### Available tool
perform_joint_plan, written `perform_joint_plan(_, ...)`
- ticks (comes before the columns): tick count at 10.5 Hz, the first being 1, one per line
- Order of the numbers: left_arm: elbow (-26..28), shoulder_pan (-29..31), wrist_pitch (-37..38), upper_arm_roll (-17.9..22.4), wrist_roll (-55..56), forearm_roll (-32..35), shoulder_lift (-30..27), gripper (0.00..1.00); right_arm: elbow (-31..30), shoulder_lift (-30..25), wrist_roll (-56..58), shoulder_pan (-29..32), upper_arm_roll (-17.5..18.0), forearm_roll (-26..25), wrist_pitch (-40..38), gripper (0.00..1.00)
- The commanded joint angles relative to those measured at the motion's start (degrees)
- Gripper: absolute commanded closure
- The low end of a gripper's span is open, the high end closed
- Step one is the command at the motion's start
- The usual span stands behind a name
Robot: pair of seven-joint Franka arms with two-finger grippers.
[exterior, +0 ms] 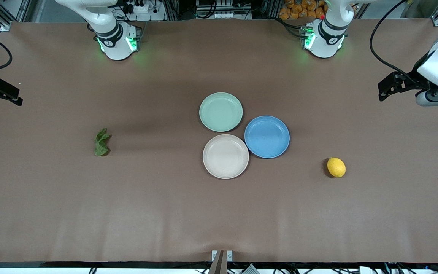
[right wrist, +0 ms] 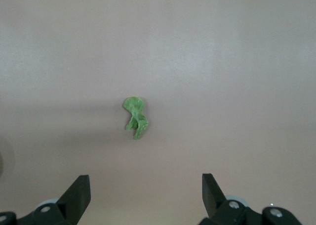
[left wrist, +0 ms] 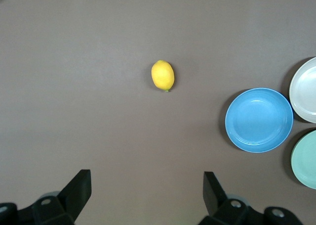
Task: Place lemon and lettuce in plates
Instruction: 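Move the left gripper toward the lemon while the right gripper reaches the lettuce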
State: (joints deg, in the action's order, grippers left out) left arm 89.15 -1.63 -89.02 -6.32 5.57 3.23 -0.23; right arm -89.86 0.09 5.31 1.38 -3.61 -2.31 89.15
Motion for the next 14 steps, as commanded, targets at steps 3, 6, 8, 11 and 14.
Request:
perform_joint_plan(3, -0.55, 0.22, 0.95, 0.17, -1.79, -1.20, -0.03, 0.00, -0.23, -0.97, 0.40, -0.24, -0.34, 0.99, -0.56, 0.00)
perform_joint_plan(6, -0.20, 0.14, 0.60, 0.17, -1.79, -1.12, 3.38, 0.00, -0.32, -0.88, 0.58, -0.16, -0.34, 0.99, -0.47, 0.00)
perform_joint_plan(8, 0.50, 0.31, -2.02, 0.25, -1.79, -0.94, 6.54, 0.00, -0.67, -0.53, 0.66, 0.02, -0.34, 0.99, -0.04, 0.00)
perform_joint_plan(11, 5.49, 1.45, -10.09, 0.17, -1.79, -0.94, 10.16, 0.00, -6.61, 0.52, 1.19, 0.72, -0.34, 1.07, 4.50, 0.00)
perform_joint_plan(14, 6.65, 2.42, -14.77, 0.17, -1.79, -0.94, 15.51, 0.00, -13.83, 1.22, 1.63, 0.81, -0.34, 1.08, 13.13, 0.00)
